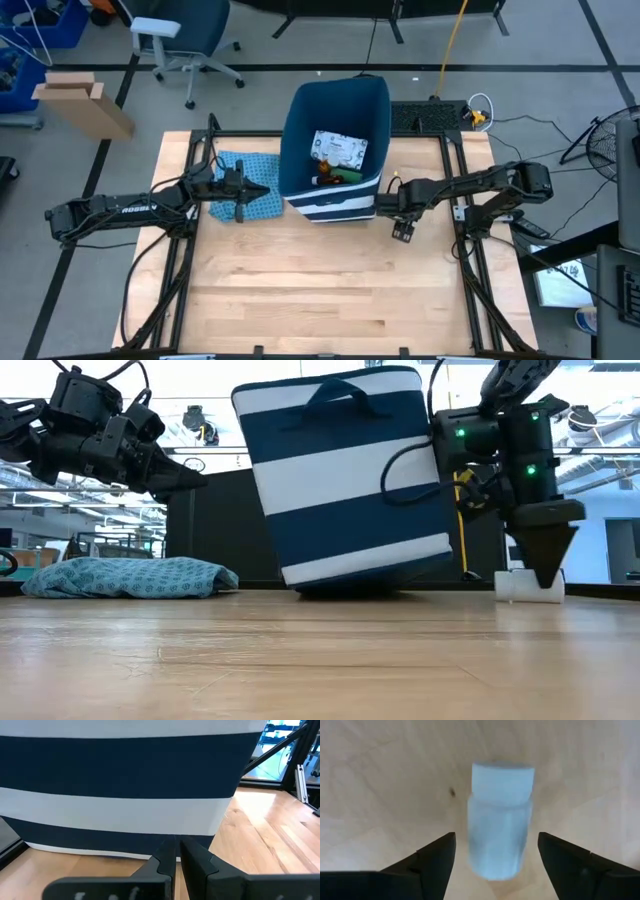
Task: Pick & place medical supplies in basket/bin
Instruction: Put the white pill bottle into the blue bin
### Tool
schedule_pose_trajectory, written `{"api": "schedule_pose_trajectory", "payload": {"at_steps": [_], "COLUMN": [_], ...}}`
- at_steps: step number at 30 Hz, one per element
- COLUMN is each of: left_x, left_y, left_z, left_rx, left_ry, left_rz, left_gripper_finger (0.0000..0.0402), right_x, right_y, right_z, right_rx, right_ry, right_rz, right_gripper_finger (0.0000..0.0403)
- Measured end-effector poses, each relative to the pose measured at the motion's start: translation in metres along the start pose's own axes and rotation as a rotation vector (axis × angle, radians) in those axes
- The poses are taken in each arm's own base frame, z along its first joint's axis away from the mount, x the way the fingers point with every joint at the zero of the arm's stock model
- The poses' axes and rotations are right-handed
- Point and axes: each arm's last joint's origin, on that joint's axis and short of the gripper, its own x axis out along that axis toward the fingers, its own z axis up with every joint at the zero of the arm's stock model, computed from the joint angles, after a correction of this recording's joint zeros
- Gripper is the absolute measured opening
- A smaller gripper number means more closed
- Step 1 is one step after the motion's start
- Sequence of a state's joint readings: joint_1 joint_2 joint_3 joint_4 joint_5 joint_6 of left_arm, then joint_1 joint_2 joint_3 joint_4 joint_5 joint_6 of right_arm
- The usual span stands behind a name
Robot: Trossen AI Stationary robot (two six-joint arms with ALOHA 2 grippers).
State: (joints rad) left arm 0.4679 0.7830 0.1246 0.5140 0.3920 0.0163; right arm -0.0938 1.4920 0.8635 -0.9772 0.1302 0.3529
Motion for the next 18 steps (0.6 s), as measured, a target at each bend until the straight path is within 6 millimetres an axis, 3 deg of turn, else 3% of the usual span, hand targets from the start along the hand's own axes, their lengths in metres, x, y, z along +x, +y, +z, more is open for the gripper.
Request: {"api": "schedule_pose_trajectory", "payload": {"at_steps": [8,16,18], "left_x": [0.0,0.0,0.0], "left_y": [0.0,0.0,0.0], "left_z": [0.0,0.001,0.001], "left_rx": [0.0,0.0,-0.001], "left_ry": [0.003,-0.005,-0.005], "left_rz": [0.0,0.001,0.001], "left_gripper_finger": [0.0026,0.0026,0.0026], "right_x": [0.007,0.021,0.02], "right_y": [0.0,0.0,-0.001], "right_z": [0.008,-0.004,-0.006], "right_rx": [-0.046,-0.055,-0.054], "right_ry": [-0.062,0.001,0.001], "right_rz": [0.038,0.089,0.086], "right_gripper_finger": [0.0244,0.016,0.0155]}}
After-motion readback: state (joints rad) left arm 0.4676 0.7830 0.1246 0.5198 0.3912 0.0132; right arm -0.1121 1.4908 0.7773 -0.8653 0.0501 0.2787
